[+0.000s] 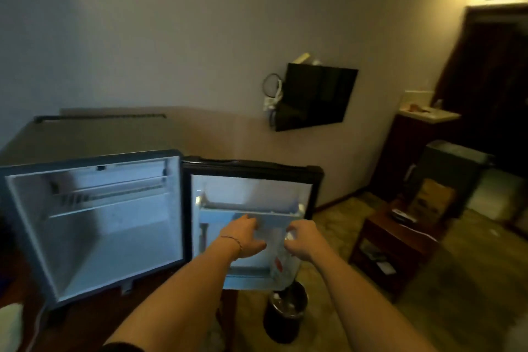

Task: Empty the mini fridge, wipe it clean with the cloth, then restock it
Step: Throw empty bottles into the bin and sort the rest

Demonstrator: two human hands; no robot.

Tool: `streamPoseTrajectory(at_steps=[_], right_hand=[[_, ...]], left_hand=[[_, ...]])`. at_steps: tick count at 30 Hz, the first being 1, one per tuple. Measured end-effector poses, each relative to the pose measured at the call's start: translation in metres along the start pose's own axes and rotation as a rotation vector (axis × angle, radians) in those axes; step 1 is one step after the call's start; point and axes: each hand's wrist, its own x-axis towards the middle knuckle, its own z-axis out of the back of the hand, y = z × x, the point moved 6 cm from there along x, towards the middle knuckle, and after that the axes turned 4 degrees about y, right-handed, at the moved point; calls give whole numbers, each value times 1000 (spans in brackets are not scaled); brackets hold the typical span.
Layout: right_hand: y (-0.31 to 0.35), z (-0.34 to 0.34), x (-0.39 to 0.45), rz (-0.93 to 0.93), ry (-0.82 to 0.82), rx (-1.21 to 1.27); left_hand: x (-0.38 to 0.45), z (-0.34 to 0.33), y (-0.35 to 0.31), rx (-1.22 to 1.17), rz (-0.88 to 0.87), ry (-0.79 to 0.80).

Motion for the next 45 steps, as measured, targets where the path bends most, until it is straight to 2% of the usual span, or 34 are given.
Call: streamPoseTrajectory(at_steps=[5, 10, 17, 21, 27, 33, 39, 45], right_hand=[[-118, 46, -25, -197, -70, -44], [-201, 82, -28, -318, -94, -12], [-303, 156, 12, -435, -144, -27], [-347, 193, 54, -431, -158, -1], [-395, 205, 127, -322, -118, -53], [-424, 201, 239, -128, 5, -73], [-405, 196, 341, 106, 132, -105], [-368, 137, 393, 309, 282, -117]], left_hand=[[51, -62, -112, 21, -176, 143], [111, -106, -195, 43, -243, 232], [219, -126, -288, 66, -328, 237], [287, -124, -322, 83, -326, 202], [362, -145, -330, 131, -232, 220], [431, -137, -296, 81, -20, 141], [455, -109, -240, 43, 282, 13], [441, -117, -180, -24, 517, -38]])
